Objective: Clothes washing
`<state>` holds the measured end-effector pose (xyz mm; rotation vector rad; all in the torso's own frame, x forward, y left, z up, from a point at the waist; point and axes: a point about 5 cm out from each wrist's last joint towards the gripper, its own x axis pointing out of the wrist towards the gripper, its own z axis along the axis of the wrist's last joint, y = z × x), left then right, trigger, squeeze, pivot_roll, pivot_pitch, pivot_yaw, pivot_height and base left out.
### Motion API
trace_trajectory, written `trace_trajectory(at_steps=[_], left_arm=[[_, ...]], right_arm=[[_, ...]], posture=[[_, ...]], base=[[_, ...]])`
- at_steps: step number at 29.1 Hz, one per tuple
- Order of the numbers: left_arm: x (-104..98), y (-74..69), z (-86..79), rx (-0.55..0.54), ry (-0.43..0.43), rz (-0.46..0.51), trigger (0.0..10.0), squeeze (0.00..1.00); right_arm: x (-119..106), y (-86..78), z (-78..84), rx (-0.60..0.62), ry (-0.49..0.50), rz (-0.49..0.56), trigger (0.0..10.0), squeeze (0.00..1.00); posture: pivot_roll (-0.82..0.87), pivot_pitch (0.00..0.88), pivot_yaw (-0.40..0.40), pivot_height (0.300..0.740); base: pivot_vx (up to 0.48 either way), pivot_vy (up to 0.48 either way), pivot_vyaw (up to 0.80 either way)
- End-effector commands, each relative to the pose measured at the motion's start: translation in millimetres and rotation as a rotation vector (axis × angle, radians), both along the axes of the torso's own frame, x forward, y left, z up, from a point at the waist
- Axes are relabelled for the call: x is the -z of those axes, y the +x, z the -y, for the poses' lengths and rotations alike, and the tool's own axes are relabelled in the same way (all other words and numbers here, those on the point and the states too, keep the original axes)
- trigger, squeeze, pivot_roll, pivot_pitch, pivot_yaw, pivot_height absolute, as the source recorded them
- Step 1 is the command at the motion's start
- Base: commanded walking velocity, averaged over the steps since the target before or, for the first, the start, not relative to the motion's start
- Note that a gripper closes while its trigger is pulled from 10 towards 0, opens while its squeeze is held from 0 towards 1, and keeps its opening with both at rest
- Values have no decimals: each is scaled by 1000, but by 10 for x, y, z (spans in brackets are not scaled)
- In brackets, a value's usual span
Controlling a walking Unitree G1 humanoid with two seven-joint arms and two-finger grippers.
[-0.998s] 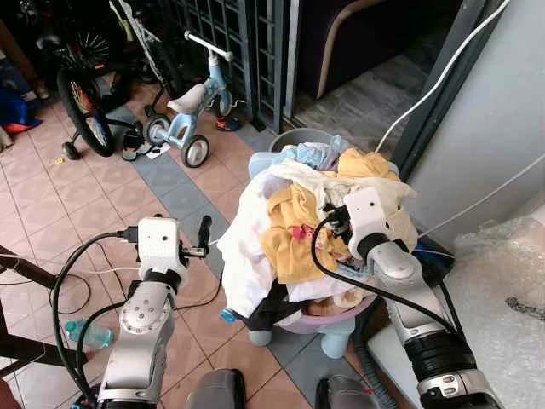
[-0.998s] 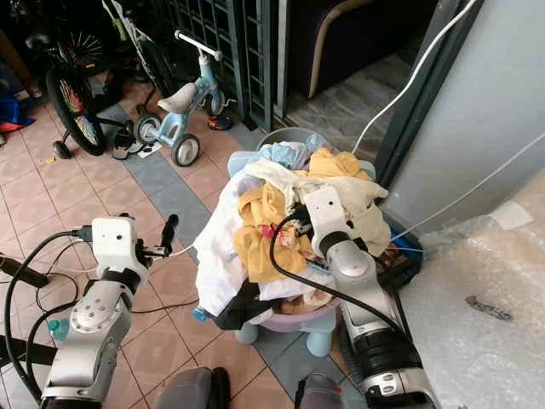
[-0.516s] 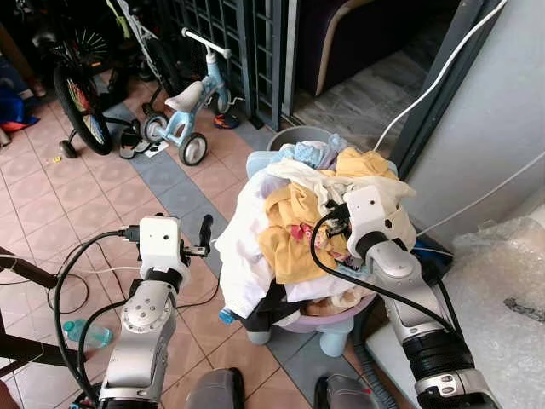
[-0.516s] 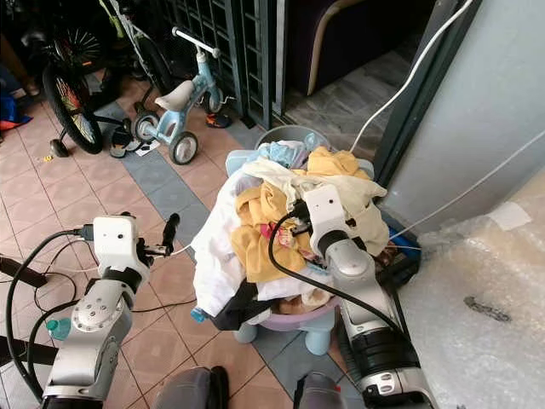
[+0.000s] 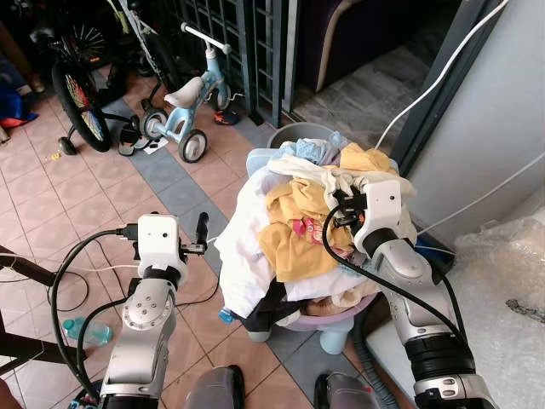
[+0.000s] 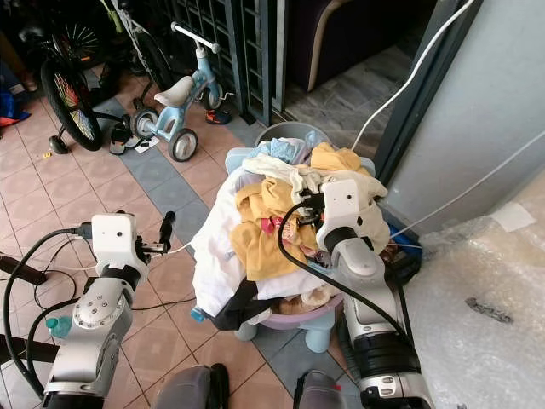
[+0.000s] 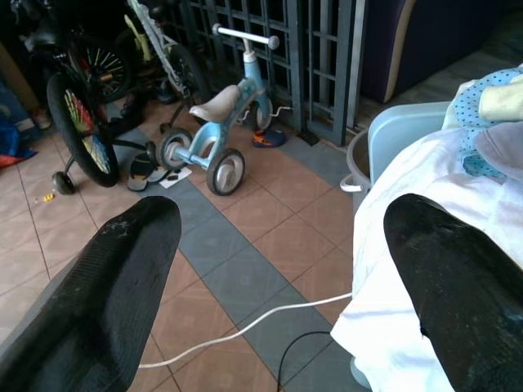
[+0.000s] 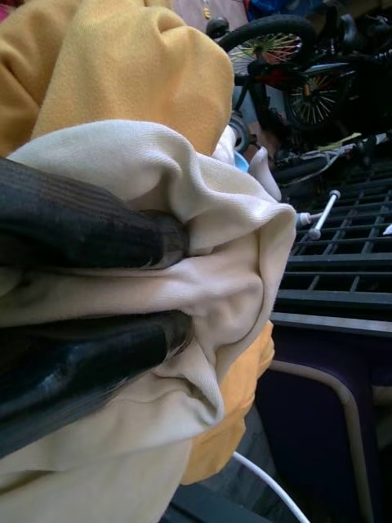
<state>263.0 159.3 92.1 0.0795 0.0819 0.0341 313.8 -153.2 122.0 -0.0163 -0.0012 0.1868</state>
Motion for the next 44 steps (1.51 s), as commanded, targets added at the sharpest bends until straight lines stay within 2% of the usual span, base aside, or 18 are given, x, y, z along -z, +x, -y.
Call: trace_trajectory(at_steps=[1, 5, 9, 10, 11, 12, 16, 18, 19, 21, 22, 24, 27, 31, 36, 41, 44], left_arm=[[29, -2, -45, -22, 16, -14, 10000, 0], [25, 2, -36, -13, 18, -9, 10000, 0], [34, 14, -20, -3, 18, -16, 10000, 0], [35, 18, -12, 0, 19, -16, 10000, 0], [35, 20, -6, 1, 21, -16, 10000, 0], [34, 22, -2, 2, 23, -14, 10000, 0], [35, 19, -7, -4, 23, -13, 10000, 0], [38, 19, -6, -1, 22, -14, 10000, 0], [45, 21, 3, 6, 20, -17, 10000, 0], [49, 23, 17, 11, 19, -17, 10000, 0], [46, 24, 26, 12, 17, -15, 10000, 0], [43, 21, 26, 8, 12, -14, 10000, 0], [47, 14, 16, 0, 5, -17, 10000, 0], [49, 17, 27, 13, -5, -19, 10000, 0], [58, 19, 34, 20, -9, -28, 10000, 0], [66, 22, 36, 23, -10, -34, 10000, 0], [66, 25, 36, 24, -10, -35, 10000, 0]], right_arm=[[-183, 4, 68, 38, 30, 87, 0, 0], [-319, -4, 75, 41, 57, 134, 0, 0], [-233, -58, -53, -48, 51, 95, 0, 0], [-187, -76, -83, -61, 58, 74, 1529, 0], [-156, -96, -109, -69, 74, 61, 1373, 0], [-167, -124, -163, -83, 115, 59, 0, 0], [-358, -144, -303, -133, 236, 95, 0, 0], [-475, -159, -431, -216, 238, 115, 0, 0], [-436, -167, -482, -237, 195, 94, 10000, 0], [-312, -181, -490, -238, 154, 41, 10000, 0], [-189, -204, -470, -225, 126, -9, 10000, 1000], [-117, -233, -434, -191, 122, -51, 10000, 1000], [-25, -288, -420, -194, 32, -77, 10000, 1000], [-85, -310, -394, -196, 16, -36, 10000, 1000], [-312, -296, -299, -179, -9, 102, 10000, 1000], [-393, -268, -204, -132, 3, 138, 10000, 1000], [-363, -252, -180, -122, -23, 122, 10000, 1000]], posture=[[1, 124, 38, 740], [-3, 121, 38, 740], [-7, 119, 40, 740], [-5, 118, 39, 740], [-5, 118, 39, 740], [0, 117, 39, 740], [0, 114, 38, 740], [-2, 116, 37, 740], [-7, 111, 35, 740], [-3, 109, 30, 740], [0, 111, 28, 740], [0, 114, 26, 740], [-2, 119, 24, 740], [-9, 126, 26, 740], [-18, 129, 30, 740], [-20, 131, 31, 740], [-18, 131, 31, 740]], base=[[0, 0, 0], [0, 0, 0], [0, 0, 0], [0, 0, 0], [0, 0, 0], [0, 0, 0], [0, 0, 0], [0, 0, 0], [0, 0, 0], [0, 0, 0], [0, 0, 0], [0, 0, 0], [0, 0, 0], [0, 0, 0], [0, 0, 0], [0, 0, 0], [0, 0, 0]])
